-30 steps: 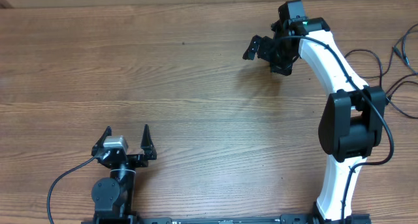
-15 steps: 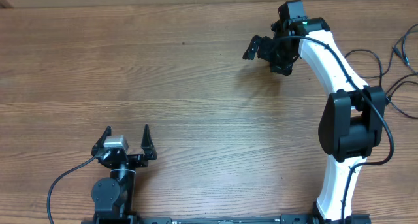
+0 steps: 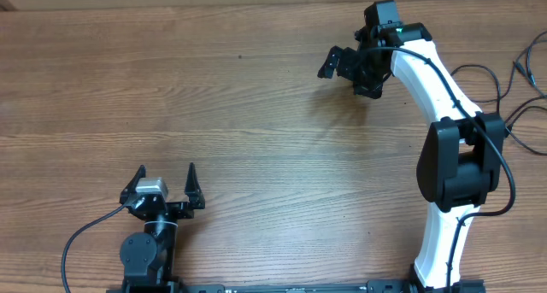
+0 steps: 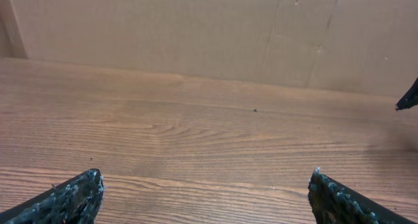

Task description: Untangle cables

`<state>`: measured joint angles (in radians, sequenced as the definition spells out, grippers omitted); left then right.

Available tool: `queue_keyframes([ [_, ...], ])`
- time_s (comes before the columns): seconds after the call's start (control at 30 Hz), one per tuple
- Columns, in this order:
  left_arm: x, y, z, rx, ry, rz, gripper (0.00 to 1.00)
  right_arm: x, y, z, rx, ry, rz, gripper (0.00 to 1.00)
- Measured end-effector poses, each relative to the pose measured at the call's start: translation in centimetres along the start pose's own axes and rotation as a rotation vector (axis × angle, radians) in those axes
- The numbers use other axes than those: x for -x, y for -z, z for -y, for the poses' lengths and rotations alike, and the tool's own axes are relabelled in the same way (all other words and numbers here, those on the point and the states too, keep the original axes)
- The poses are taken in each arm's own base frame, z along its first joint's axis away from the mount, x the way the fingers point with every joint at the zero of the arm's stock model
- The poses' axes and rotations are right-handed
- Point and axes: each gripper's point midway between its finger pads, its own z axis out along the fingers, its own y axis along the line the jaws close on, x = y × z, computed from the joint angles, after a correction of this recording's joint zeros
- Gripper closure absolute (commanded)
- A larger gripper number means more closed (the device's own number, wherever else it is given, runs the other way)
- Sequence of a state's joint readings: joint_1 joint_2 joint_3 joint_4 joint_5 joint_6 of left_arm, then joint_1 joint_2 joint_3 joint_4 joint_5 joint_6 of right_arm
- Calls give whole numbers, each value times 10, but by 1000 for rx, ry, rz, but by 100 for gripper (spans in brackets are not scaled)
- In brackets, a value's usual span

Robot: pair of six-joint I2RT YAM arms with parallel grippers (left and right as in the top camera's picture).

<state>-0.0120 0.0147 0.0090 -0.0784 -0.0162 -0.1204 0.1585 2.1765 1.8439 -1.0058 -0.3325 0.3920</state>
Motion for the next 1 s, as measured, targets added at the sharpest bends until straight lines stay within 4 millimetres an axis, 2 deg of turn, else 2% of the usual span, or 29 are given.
queue_keyframes([
  [1.0,0,0,0,0,0,0,0,2,0,3,-20,0,11,0],
])
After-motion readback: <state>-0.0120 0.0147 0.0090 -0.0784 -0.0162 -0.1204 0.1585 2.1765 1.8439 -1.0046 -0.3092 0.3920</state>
